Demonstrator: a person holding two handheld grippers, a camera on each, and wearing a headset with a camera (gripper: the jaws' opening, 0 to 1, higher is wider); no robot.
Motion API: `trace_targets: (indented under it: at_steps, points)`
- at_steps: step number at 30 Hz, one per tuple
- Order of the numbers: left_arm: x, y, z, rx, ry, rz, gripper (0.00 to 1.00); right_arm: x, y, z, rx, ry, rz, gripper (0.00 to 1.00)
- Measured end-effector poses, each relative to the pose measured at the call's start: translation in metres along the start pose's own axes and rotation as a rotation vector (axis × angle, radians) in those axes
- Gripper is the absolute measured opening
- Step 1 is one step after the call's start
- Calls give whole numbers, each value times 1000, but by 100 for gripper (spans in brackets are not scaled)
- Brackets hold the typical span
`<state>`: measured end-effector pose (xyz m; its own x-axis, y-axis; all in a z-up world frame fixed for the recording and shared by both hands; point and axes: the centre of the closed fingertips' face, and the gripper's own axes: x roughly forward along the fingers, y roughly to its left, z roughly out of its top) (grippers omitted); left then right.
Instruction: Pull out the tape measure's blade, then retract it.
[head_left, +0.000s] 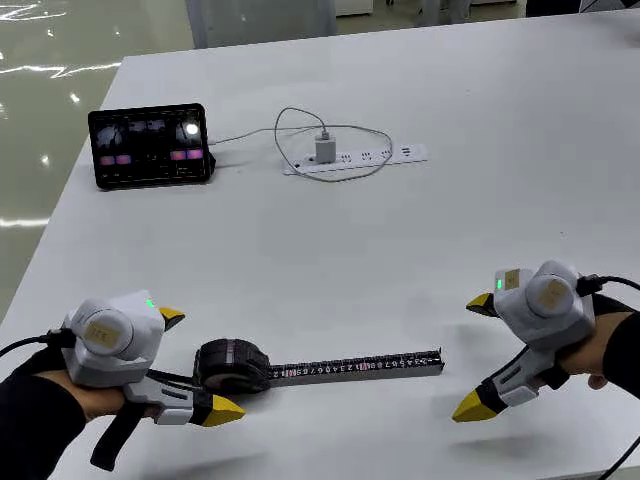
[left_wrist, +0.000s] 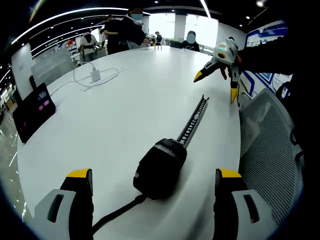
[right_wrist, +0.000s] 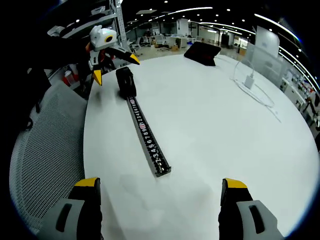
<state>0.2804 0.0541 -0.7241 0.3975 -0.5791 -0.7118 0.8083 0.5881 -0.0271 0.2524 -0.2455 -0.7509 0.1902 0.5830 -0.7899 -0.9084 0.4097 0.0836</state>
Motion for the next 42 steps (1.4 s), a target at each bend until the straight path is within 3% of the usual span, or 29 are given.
trace_targets:
  at_steps: [2,7,9,10,11,14,19,21,22,26,29,33,36,42]
  points:
    - [-4,0,-1,-57,-22,17,99,-5,0,-1,16,-19,-21,99]
    - [-12,1,-7,-64,-47,67,99,-17,4,-5,41,-61,-65,99]
    - [-16,0,-7,-87,-73,80,99,-25,4,-7,61,-88,-97,99]
    - [-19,-4,-3,-100,-118,74,99,-30,5,-7,90,-111,-107,99]
    - [-21,-6,-1,-105,-135,70,99,-32,2,-10,103,-126,-113,99]
    - [-28,-6,-4,-82,-150,109,99,-43,-2,-18,110,-149,-153,99]
    - [-37,-4,-14,-119,-157,146,99,-56,0,-32,143,-172,-202,99]
    - [-42,0,-21,-128,-138,191,98,-61,2,-37,152,-177,-213,99]
    - [-46,2,-21,-110,-148,221,97,-64,3,-40,157,-178,-216,99]
    - [-54,0,-27,-153,-171,224,99,-75,6,-45,172,-182,-230,99]
    - [-58,0,-32,-150,-174,235,99,-86,10,-47,185,-212,-251,99]
    - [-66,-1,-36,-160,-181,251,99,-92,19,-59,181,-191,-256,99]
    - [-67,-3,-42,-180,-164,252,99,-94,18,-66,194,-181,-260,99]
    - [-67,-10,-44,-172,-158,245,99,-98,15,-71,202,-176,-268,99]
